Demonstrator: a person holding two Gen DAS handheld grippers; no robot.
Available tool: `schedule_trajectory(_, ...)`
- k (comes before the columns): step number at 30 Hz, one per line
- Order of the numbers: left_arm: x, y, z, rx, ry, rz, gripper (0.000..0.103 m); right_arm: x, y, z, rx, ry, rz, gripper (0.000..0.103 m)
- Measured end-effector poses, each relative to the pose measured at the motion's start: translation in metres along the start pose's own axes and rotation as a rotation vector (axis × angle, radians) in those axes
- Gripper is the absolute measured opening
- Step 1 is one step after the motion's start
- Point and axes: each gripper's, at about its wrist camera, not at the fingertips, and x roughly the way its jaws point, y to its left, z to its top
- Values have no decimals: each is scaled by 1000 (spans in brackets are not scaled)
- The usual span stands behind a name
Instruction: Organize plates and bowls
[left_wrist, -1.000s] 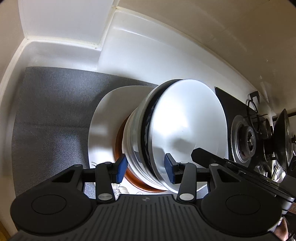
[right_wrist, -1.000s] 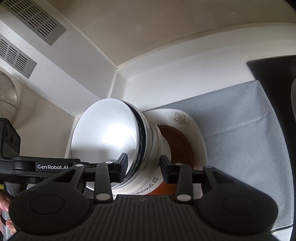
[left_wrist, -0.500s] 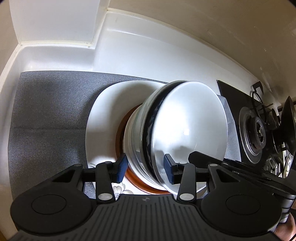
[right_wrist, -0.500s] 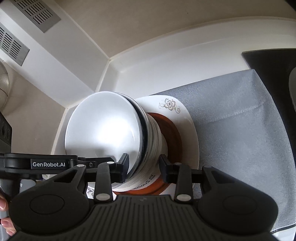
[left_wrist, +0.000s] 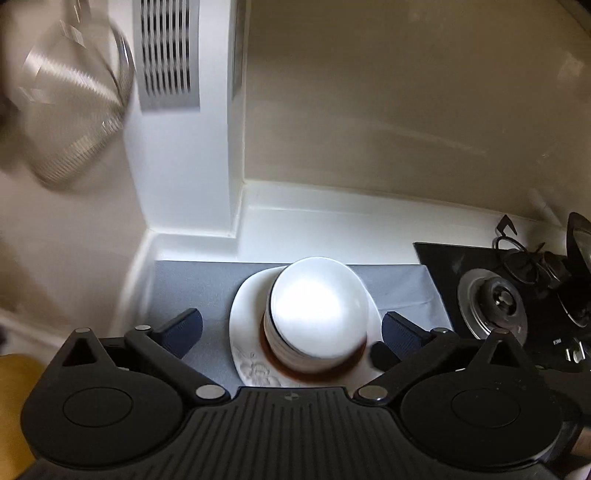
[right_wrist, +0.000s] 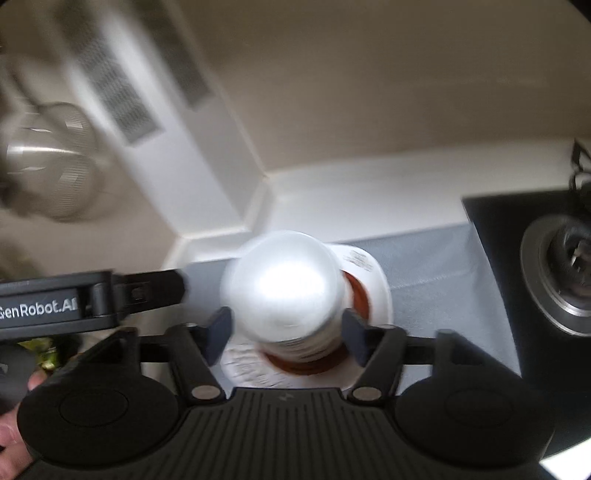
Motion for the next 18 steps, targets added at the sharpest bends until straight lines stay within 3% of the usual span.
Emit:
schedule_trajectory(3,-45,-25,-9,32,-34,103,103,-48,14,-3,-30,-13,24,87)
schedule_trajectory(6,-86,-46,-22,34,-48,148,103,-89,17,-13,-43,-7,-9,94)
schedule_trajectory(11,-131,-71,-58,-6,3,166,103,-144,15,-41,-55,48,-56,96)
schedule_trajectory(18,-162,-87,-99,-30,47,146,103,-192,17,-79,-81,116,-143,96)
